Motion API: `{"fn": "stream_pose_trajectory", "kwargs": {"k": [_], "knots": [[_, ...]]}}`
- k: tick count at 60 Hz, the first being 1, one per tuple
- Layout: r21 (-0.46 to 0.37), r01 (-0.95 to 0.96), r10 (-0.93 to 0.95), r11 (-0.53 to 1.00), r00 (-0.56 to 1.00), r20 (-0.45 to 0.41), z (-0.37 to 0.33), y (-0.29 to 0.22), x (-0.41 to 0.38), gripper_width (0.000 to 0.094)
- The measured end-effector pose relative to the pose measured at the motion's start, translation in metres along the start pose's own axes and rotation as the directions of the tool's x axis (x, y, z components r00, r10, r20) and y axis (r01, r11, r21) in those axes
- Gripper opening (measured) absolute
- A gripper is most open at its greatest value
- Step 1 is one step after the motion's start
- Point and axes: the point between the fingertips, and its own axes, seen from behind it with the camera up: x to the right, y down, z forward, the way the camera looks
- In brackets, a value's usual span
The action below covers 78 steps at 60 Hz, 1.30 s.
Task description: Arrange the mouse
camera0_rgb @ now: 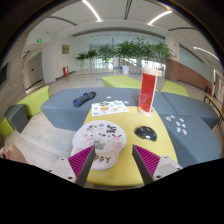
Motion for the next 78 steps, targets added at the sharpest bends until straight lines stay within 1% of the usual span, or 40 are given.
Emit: {"fn": "stream_pose_trajectory", "kwargs": {"k": [5, 7, 11, 15, 22, 27, 29, 32, 43, 46, 48, 49, 50, 52, 56, 60, 63, 64, 65, 67, 72, 78], "knots": [[-0.017, -0.013, 0.012, 1.000, 0.999, -0.038, 0.015, -0.003, 0.045, 0.0813], [-0.016, -0.007, 0.006, 1.000, 0.999, -0.051, 0.018, 0.002, 0.043, 0.0811], [-0.023, -0.006, 0.004, 1.000, 0.998, -0.059, 0.042, 0.001, 0.081, 0.0812], [-0.023, -0.010, 0.008, 1.000, 0.996, -0.094, 0.058, 0.002, 0.106, 0.0810], [-0.057, 0.003, -0.011, 0.998, 0.990, -0.138, 0.102, 0.015, 0.147, 0.0812], [-0.058, -0.007, -0.002, 0.998, 0.989, -0.150, 0.130, 0.015, 0.161, 0.0806], [-0.049, -0.025, 0.019, 0.998, 0.991, -0.132, 0.139, 0.011, 0.160, 0.0818], [-0.029, -0.057, 0.053, 0.998, 0.991, -0.119, 0.149, 0.003, 0.164, 0.0802], [0.001, -0.082, 0.081, 0.997, 0.986, -0.146, 0.188, -0.020, 0.183, 0.0794], [0.005, -0.085, 0.085, 0.996, 0.986, -0.146, 0.198, -0.024, 0.184, 0.0758], [0.008, -0.088, 0.088, 0.996, 0.986, -0.139, 0.203, -0.026, 0.184, 0.0694], [0.009, -0.092, 0.092, 0.996, 0.986, -0.136, 0.206, -0.027, 0.184, 0.0705], [0.006, -0.097, 0.097, 0.995, 0.987, -0.129, 0.209, -0.026, 0.183, 0.0554], [0.009, -0.113, 0.114, 0.994, 0.985, -0.133, 0.211, -0.026, 0.184, 0.0558], [0.016, -0.136, 0.137, 0.991, 0.979, -0.152, 0.209, -0.025, 0.185, 0.0525], [0.013, -0.243, 0.242, 0.970, 0.959, -0.147, 0.207, -0.023, 0.183, 0.0497], [-0.011, -0.289, 0.284, 0.957, 0.949, -0.138, 0.204, -0.022, 0.182, 0.0464], [-0.018, -0.305, 0.300, 0.952, 0.944, -0.140, 0.202, -0.023, 0.181, 0.0439], [-0.024, -0.317, 0.311, 0.948, 0.939, -0.144, 0.198, -0.024, 0.181, 0.0440], [-0.008, -0.313, 0.309, 0.950, 0.940, -0.147, 0.188, -0.033, 0.180, 0.0433], [0.084, -0.214, 0.225, 0.973, 0.963, -0.151, 0.154, -0.072, 0.160, 0.0432], [0.150, -0.168, 0.186, 0.974, 0.976, -0.115, 0.117, -0.111, 0.107, 0.0429]]}}
